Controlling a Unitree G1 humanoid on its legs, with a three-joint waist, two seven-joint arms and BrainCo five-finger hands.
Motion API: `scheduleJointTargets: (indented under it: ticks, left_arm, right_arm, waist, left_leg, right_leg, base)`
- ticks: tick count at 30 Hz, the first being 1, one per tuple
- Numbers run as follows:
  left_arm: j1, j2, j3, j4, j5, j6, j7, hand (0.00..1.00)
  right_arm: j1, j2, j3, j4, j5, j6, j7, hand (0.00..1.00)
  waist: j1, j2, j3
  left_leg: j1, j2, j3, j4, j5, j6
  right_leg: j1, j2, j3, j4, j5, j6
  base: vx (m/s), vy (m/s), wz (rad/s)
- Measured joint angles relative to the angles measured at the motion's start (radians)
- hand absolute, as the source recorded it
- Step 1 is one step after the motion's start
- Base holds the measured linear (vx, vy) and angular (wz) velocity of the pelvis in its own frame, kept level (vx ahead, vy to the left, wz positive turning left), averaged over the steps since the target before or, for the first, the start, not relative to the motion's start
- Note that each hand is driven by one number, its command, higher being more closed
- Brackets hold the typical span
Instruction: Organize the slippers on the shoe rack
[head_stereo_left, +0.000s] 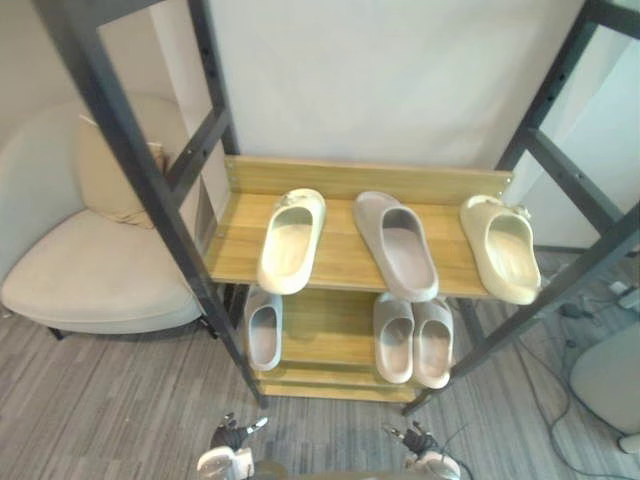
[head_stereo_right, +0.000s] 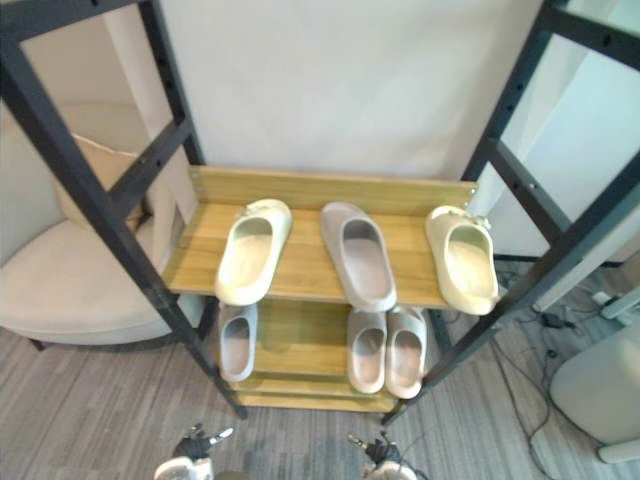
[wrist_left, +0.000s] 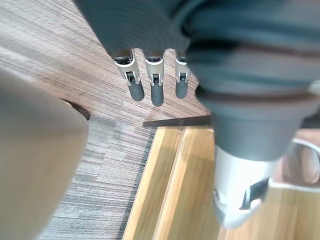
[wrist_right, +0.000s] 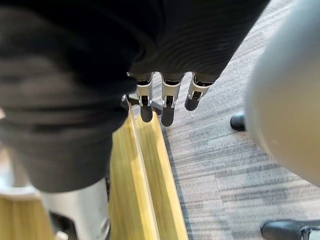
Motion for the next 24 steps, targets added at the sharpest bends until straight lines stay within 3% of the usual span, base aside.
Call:
scheduleJointTargets:
  ticks: [2,5,12,17,24]
  left_arm:
    - [0.0,-0.008,-0.001,-0.001,0.0,-0.001,0.0,0.0]
    - [-0.004,-0.004,-0.006,-0.001,0.0,-0.001,0.0,0.0]
    - [0.0,0.037,-0.054,0.005,0.014,0.0,0.001,0.0]
    - [0.003,0.044,-0.093,0.018,0.037,0.001,0.005,0.0]
    - [0.026,0.047,-0.097,0.015,0.059,0.0,0.019,0.0]
  right_arm:
    - [0.002,-0.016,-0.001,0.002,0.001,0.0,-0.002,0.0]
    - [0.003,-0.023,-0.001,0.002,0.002,0.0,-0.007,0.0]
    - [0.017,-0.028,0.045,-0.052,0.006,-0.001,-0.017,0.0]
    - [0.135,-0.03,0.112,-0.503,0.001,-0.015,-0.04,0.0]
    - [0.291,-0.032,0.152,-0.99,-0.042,-0.06,-0.036,0.0]
  waist:
    - [-0.001,0.007,0.0]
    - [-0.005,-0.006,0.007]
    - [-0.008,-0.03,0.013]
    - [-0.031,-0.02,0.014]
    - [-0.058,-0.02,0.014]
  left_leg:
    - [0.027,0.018,-0.01,-0.066,0.04,-0.006]
    - [0.037,0.025,-0.026,-0.103,0.069,-0.013]
    - [0.052,-0.003,0.001,-0.14,0.083,0.005]
    - [0.056,-0.023,0.016,-0.149,0.09,0.007]
    - [0.087,-0.022,0.048,-0.167,0.088,0.009]
  right_leg:
    - [0.011,0.019,-0.013,-0.017,0.007,-0.012]
    - [0.023,0.03,-0.025,-0.042,0.021,-0.027]
    - [0.04,0.011,0.002,-0.102,0.055,-0.002]
    - [0.039,-0.006,0.021,-0.114,0.071,-0.001]
    - [0.039,-0.004,0.047,-0.114,0.069,0.001]
  base:
    - [-0.04,-0.135,0.19]
    - [-0.08,-0.069,0.11]
    - [-0.05,0.037,-0.06]
    - [0.03,0.051,-0.08]
    - [0.07,0.013,-0.13]
